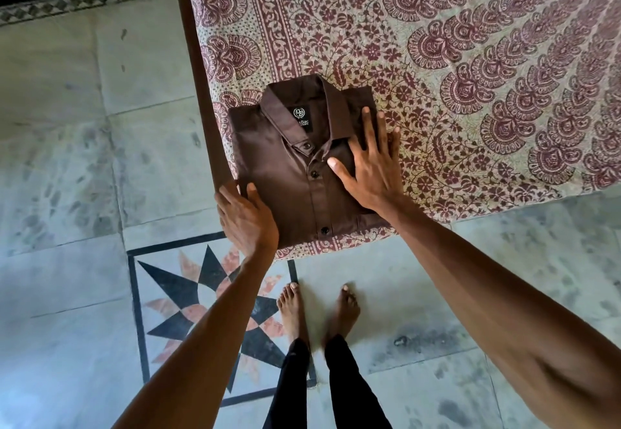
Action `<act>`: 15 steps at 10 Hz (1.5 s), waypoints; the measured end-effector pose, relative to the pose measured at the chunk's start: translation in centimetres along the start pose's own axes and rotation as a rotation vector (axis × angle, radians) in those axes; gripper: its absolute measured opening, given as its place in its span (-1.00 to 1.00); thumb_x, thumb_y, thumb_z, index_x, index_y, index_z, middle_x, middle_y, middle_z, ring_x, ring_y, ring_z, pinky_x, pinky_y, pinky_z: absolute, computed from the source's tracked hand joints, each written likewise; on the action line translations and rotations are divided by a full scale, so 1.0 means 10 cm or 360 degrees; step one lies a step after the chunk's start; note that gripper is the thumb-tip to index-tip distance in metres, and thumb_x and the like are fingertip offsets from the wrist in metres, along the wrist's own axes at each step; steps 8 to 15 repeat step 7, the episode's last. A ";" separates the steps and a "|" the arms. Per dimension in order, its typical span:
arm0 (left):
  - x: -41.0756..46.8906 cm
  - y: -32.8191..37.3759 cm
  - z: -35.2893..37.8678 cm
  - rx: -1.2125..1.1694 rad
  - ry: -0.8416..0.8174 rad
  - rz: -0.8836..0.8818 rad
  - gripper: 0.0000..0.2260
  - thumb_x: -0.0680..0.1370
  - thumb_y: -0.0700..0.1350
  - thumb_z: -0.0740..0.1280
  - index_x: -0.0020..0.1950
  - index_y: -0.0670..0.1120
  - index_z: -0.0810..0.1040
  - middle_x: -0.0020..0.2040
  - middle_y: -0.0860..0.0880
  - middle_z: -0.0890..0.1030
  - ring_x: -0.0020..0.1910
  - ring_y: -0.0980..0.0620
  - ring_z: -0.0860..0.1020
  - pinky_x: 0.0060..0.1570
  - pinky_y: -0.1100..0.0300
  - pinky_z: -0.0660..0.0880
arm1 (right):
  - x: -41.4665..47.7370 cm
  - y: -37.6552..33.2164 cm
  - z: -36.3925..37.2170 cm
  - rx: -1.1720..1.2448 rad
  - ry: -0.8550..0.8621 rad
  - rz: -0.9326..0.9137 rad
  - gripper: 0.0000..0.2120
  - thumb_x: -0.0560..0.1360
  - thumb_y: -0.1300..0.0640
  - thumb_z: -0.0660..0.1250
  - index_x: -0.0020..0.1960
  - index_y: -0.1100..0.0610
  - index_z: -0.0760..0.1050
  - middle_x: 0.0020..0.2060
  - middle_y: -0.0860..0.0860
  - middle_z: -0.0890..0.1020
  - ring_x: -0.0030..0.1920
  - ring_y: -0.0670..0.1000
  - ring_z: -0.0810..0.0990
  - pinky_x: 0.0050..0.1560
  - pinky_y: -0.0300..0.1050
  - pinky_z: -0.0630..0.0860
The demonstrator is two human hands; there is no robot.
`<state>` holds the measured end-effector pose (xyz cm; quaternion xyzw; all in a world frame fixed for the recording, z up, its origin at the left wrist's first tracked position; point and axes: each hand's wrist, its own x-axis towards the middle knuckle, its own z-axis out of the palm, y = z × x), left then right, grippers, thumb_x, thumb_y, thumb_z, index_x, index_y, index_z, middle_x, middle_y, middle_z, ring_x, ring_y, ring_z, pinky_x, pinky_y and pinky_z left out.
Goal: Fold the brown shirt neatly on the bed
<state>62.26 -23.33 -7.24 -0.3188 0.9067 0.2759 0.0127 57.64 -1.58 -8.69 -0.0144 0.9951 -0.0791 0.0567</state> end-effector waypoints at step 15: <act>-0.13 0.19 -0.17 0.0139 0.0048 -0.0122 -0.60 0.64 0.08 0.08 0.31 -0.19 0.32 0.22 -0.23 0.48 0.14 -0.22 0.48 0.14 -0.06 0.35 | -0.47 -0.15 -0.18 -0.0013 -0.0063 0.0069 -0.30 0.57 -0.36 -0.08 0.58 0.01 0.05 0.58 0.10 0.01 0.57 0.18 -0.12 0.51 0.30 -0.11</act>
